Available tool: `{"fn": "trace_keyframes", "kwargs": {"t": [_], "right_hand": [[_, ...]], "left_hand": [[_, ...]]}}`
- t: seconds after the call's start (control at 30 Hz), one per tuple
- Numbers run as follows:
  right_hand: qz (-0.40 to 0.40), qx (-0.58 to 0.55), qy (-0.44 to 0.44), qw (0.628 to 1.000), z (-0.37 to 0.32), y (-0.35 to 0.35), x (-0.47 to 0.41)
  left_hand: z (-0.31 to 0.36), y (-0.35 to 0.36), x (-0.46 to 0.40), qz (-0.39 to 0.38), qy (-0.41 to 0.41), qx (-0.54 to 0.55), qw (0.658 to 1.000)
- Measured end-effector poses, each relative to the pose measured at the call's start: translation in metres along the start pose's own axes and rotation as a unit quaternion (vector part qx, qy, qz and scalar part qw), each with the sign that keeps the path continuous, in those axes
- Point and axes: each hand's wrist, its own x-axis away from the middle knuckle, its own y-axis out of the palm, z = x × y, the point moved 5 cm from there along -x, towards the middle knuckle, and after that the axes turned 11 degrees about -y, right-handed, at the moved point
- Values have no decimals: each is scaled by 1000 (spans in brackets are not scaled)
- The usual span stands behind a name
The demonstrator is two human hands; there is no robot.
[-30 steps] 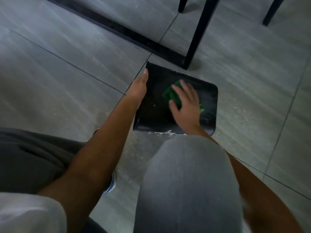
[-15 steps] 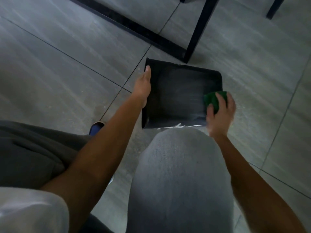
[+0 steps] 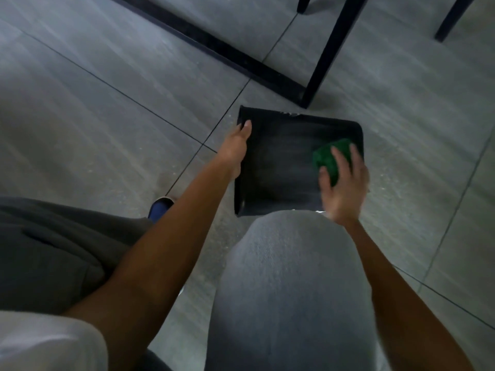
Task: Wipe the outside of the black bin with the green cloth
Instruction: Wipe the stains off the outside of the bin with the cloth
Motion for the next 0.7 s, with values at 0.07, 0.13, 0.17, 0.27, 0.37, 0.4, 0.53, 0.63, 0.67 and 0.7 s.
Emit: {"fn": "trace_keyframes", "kwargs": {"t": [0.07, 0.13, 0.17, 0.27, 0.37, 0.4, 0.53, 0.63, 0.67, 0.7], "right_hand": [[14, -22, 135, 990, 29, -9, 6], [32, -26, 169, 985, 29, -11, 9], [36, -19, 146, 989, 19, -8, 11], [31, -23, -19, 999, -48, 10, 10], [-10, -60, -190, 980, -124, 27, 8], [-22, -59, -232, 971, -138, 29, 6], [9, -25, -206, 978, -120, 28, -7], [37, -5, -80, 996, -72, 27, -10], [37, -3, -20, 999, -48, 24, -11], [36, -10, 41, 998, -25, 20, -11]], "left_hand": [[-6, -3, -8, 3, 10, 10, 1000], [-4, -3, -7, 11, 33, -6, 999], [-1, -2, -7, 13, 40, -11, 999], [5, 6, -6, -1, 30, -19, 999], [5, 4, -12, -43, 4, -13, 999], [6, 6, -5, -61, 0, -8, 998], [6, 10, 3, -140, -2, 28, 990], [0, 1, 1, -80, -22, 44, 996], [-2, -2, 0, -60, -28, 48, 997], [-3, -6, -1, -42, -28, 49, 998]]}}
